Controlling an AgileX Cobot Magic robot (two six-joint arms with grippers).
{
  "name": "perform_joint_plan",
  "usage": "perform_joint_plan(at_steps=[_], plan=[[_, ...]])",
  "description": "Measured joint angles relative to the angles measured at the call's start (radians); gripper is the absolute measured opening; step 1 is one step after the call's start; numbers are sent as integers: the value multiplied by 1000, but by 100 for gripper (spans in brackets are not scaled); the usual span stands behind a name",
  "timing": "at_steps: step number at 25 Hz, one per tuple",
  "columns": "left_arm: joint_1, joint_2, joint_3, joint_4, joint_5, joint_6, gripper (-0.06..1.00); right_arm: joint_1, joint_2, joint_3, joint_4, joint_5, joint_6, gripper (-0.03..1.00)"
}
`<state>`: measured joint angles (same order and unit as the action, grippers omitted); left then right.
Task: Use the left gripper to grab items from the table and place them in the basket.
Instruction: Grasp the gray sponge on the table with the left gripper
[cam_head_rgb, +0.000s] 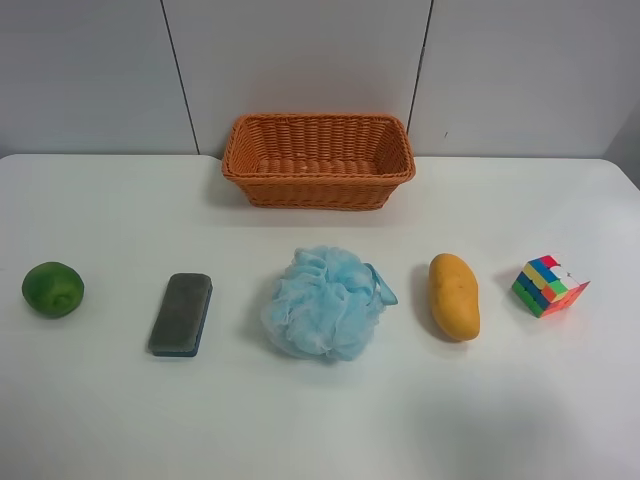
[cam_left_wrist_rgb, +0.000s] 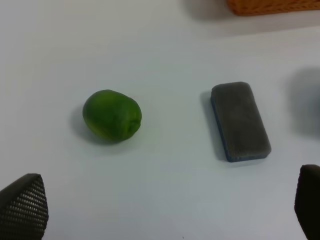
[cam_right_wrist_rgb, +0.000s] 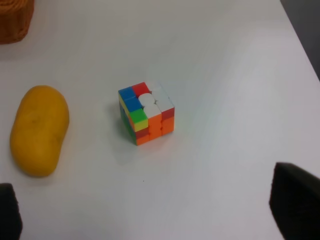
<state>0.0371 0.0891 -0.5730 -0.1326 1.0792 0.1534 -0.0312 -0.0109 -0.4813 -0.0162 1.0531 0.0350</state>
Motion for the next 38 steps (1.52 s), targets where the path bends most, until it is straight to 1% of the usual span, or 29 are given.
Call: perform_joint_plan(at_steps=[2, 6, 12, 15, 17, 19, 21, 24, 25, 27, 29, 31, 34, 38], plan=[[0, 93, -54, 2, 18, -17, 99, 0, 0, 0, 0, 0, 0, 99], [0, 357, -197, 12, 75, -45, 99, 0, 0, 0, 0, 0, 0, 99], [0, 702, -416, 8, 75, -48, 99, 0, 0, 0, 0, 0, 0, 99], [-13, 839, -480, 2, 73, -78, 99, 0, 0, 0, 0, 0, 0, 99], [-51, 921, -498, 2, 64, -119, 99, 0, 0, 0, 0, 0, 0, 99], [-109, 987, -503, 15, 43, -190, 99, 0, 0, 0, 0, 0, 0, 99], [-184, 1055, -504, 45, 17, -268, 99, 0, 0, 0, 0, 0, 0, 99], [-313, 1160, -504, 116, -19, -421, 99, 0, 0, 0, 0, 0, 0, 99], [-345, 1195, -504, 140, -27, -471, 99, 0, 0, 0, 0, 0, 0, 99], [-410, 1279, -504, 174, -50, -537, 99, 0, 0, 0, 0, 0, 0, 99], [-451, 1353, -504, 180, -77, -571, 99, 0, 0, 0, 0, 0, 0, 99], [-479, 1424, -504, 165, -108, -582, 99, 0, 0, 0, 0, 0, 0, 99], [-498, 1501, -496, 122, -175, -582, 99, 0, 0, 0, 0, 0, 0, 99], [-500, 1565, -445, 55, -277, -552, 99, 0, 0, 0, 0, 0, 0, 99]])
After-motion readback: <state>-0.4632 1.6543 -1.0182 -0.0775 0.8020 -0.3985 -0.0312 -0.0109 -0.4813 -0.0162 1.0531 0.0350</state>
